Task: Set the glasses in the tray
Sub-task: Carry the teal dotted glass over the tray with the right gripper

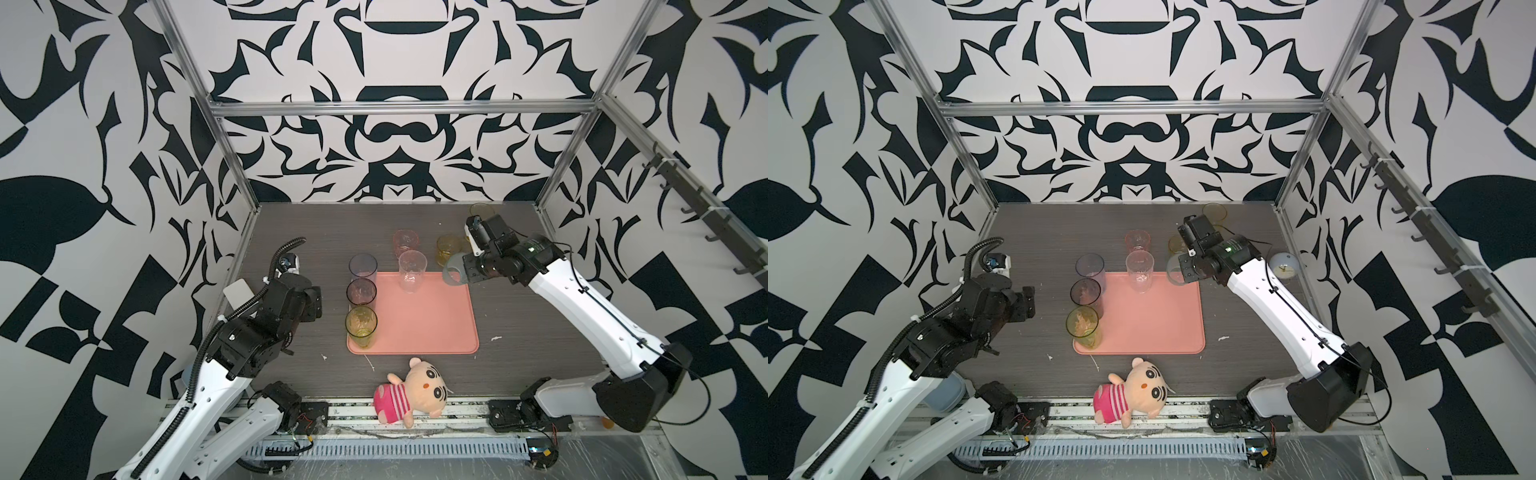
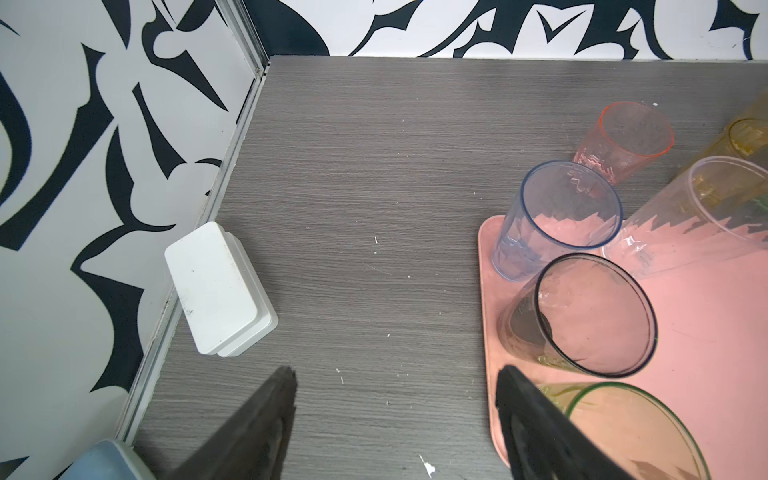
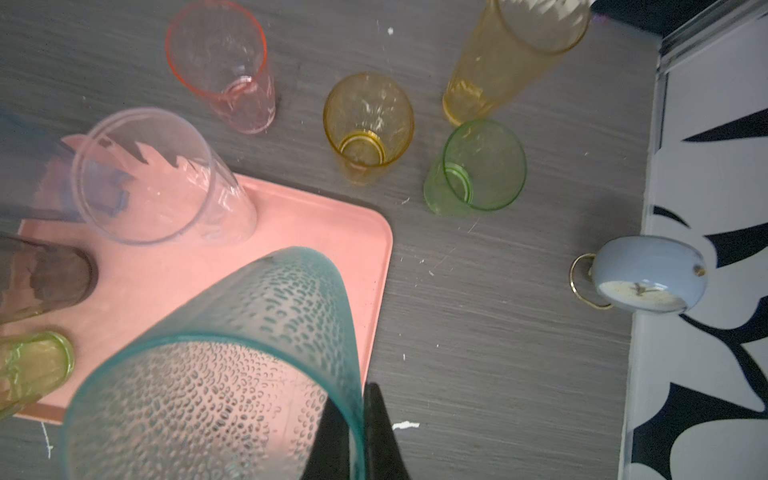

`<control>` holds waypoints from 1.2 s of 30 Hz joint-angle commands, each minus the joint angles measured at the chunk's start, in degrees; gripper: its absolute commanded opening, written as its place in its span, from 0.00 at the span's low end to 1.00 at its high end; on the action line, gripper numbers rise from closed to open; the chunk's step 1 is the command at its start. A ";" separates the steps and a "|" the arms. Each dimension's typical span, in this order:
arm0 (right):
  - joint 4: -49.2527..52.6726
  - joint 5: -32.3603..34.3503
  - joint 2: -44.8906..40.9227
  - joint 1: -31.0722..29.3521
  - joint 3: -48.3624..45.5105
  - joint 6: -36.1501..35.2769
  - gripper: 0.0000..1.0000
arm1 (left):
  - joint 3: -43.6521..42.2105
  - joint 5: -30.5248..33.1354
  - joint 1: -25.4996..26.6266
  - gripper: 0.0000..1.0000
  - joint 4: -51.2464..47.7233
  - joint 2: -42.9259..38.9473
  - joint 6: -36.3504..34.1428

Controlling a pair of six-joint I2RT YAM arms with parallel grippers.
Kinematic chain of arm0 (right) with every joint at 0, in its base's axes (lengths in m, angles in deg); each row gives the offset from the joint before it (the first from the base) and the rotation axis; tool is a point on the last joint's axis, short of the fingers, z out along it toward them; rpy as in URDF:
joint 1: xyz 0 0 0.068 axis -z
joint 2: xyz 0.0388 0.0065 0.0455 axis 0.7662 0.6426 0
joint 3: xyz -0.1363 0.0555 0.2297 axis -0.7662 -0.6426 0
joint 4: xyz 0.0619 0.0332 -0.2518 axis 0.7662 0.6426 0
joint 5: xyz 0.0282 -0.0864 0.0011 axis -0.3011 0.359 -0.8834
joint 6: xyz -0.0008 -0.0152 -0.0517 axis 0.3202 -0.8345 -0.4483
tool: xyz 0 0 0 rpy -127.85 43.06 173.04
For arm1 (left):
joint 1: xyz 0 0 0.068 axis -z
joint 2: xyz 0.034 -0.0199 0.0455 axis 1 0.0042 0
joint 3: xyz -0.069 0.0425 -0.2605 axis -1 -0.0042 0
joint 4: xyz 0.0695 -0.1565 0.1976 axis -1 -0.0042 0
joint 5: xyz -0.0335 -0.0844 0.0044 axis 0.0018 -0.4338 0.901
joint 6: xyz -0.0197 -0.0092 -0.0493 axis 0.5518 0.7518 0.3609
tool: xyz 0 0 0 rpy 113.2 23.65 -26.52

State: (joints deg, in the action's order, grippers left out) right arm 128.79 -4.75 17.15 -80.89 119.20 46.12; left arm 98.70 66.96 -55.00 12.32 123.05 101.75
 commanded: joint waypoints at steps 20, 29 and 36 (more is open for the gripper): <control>-8.63 -7.42 4.56 -8.39 -8.52 9.30 0.00 | -0.38 0.47 -0.22 0.79 0.04 -0.35 0.59; -8.86 -6.59 9.85 -10.67 -6.47 13.94 0.00 | -0.38 0.02 -0.22 0.79 0.05 -0.31 0.59; -8.03 -6.23 12.87 -11.05 -3.85 15.14 0.00 | -0.38 -0.02 -0.22 0.79 0.05 -0.42 0.50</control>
State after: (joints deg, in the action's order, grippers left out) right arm 120.90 -11.87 30.24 -91.58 111.75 59.67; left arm 98.70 66.92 -55.00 12.32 123.07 101.75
